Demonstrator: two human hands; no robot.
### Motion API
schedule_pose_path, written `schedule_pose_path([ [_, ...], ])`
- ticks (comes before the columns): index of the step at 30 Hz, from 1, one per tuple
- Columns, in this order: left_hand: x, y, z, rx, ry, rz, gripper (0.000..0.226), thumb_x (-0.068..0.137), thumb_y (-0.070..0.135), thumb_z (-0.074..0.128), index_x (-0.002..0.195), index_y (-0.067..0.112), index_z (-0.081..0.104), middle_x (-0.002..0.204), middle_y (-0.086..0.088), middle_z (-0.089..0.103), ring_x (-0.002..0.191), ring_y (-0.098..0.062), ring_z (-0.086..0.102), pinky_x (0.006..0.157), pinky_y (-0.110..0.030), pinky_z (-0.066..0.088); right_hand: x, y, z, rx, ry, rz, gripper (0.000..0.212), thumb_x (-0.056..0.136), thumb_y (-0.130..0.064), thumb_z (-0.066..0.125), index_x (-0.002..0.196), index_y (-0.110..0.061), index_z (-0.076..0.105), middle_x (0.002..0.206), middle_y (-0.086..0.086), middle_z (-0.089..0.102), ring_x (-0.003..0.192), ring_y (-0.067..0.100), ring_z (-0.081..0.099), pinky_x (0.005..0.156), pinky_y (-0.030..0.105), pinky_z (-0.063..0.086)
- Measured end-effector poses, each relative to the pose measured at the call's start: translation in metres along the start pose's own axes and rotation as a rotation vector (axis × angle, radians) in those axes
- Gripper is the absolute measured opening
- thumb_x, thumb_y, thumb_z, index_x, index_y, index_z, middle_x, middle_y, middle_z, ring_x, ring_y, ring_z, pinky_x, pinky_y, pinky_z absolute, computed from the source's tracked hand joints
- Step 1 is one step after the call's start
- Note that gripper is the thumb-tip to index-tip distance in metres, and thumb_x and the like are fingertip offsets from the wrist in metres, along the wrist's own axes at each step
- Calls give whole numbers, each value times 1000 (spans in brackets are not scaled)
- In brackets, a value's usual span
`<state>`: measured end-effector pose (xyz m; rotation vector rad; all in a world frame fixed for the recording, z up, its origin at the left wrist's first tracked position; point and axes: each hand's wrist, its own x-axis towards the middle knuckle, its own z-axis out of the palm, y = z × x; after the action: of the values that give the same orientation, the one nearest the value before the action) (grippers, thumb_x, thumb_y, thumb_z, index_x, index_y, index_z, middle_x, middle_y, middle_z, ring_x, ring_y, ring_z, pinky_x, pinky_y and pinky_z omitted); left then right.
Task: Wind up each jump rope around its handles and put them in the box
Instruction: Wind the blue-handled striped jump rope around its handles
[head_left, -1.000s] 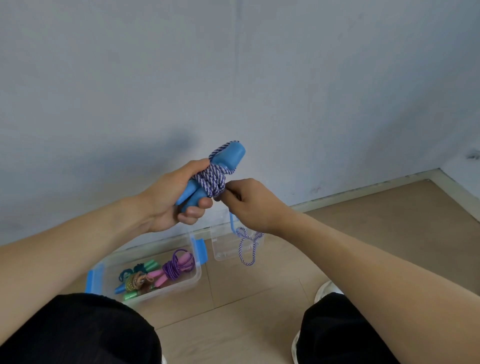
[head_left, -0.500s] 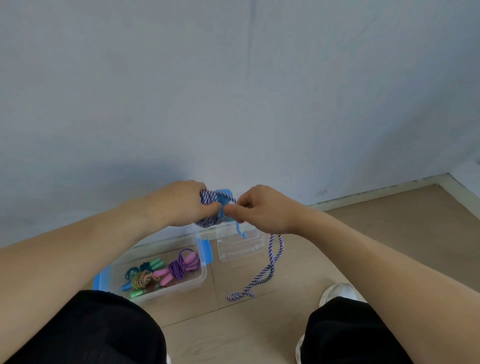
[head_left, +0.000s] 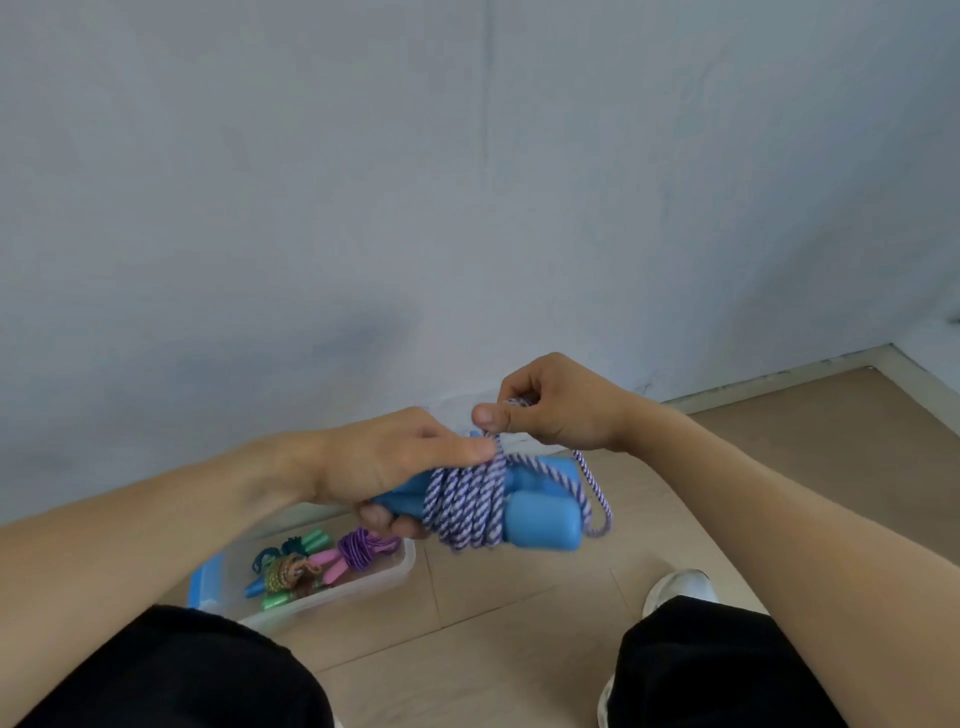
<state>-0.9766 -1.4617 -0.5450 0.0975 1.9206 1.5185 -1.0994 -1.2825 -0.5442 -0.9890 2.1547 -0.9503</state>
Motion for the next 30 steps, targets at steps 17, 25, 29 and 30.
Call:
schedule_pose_path([
  [17, 18, 10, -7, -599, 669, 112, 53, 99, 61, 35, 90, 11, 51, 60, -10, 46, 41, -17, 31, 40, -18, 20, 10, -22, 37, -178, 68, 5, 34, 106, -25, 32, 84, -12, 56, 71, -12, 52, 63, 4, 48, 55, 7, 36],
  [25, 25, -4, -22, -422, 960, 75, 59, 97, 62, 39, 107, 6, 51, 60, -12, 54, 40, -19, 39, 40, -20, 28, 2, -36, 29, -343, -63, 53, 42, 106, -31, 33, 95, -8, 67, 79, -10, 57, 71, 8, 51, 57, 17, 34],
  [29, 21, -13, -31, -303, 955, -64, 56, 97, 61, 40, 101, 6, 51, 58, -12, 54, 37, -19, 39, 40, -20, 29, -6, -42, 42, -486, -123, -67, 34, 106, -17, 34, 102, 0, 64, 103, 10, 67, 93, 28, 58, 79, 31, 40],
  [30, 21, -15, -30, -181, 936, -115, 54, 96, 62, 42, 103, 9, 50, 57, -12, 55, 37, -19, 39, 40, -20, 29, -5, -41, 46, -517, -112, -92, 34, 105, -20, 37, 98, 0, 63, 99, 14, 67, 91, 30, 59, 80, 38, 44],
])
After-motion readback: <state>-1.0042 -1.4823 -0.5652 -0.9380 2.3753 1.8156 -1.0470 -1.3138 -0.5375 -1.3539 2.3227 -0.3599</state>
